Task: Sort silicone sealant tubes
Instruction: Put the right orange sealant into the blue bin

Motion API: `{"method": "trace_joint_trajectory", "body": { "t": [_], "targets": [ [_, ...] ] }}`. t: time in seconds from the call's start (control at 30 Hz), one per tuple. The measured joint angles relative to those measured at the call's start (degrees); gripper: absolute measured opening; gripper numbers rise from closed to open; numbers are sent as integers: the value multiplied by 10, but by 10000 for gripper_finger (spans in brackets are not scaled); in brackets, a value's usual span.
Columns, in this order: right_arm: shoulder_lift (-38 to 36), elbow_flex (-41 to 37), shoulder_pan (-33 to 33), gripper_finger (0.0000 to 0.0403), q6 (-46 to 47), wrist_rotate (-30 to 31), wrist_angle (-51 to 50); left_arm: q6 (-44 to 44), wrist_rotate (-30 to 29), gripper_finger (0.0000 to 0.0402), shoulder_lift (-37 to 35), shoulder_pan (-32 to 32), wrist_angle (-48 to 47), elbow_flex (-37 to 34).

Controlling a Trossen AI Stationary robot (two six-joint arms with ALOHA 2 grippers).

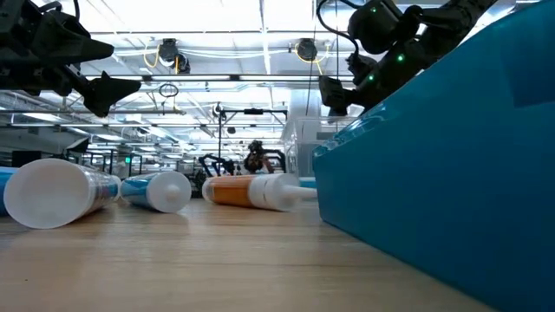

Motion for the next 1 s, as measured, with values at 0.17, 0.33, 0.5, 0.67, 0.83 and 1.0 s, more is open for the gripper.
{"method": "trace_joint_trajectory", "body": {
  "t": [0.17, 0.33, 0.5, 0.67, 0.83, 1.0],
  "targets": [
    [0, 0, 0, 274, -15, -7, 25, 0, 0, 361, 0, 0, 0, 0],
    [0, 0, 0, 273, -39, -39, 58, 0, 0, 361, 0, 0, 0, 0],
    [0, 0, 0, 270, -62, -77, 96, 0, 0, 361, 0, 0, 0, 0],
    [0, 0, 0, 271, -85, -132, 134, 0, 0, 361, 0, 0, 0, 0],
    [0, 0, 0, 270, -108, -197, 161, 0, 0, 361, 0, 0, 0, 0],
    [0, 0, 0, 271, -129, -262, 181, 0, 0, 361, 0, 0, 0, 0]
  ]
}}
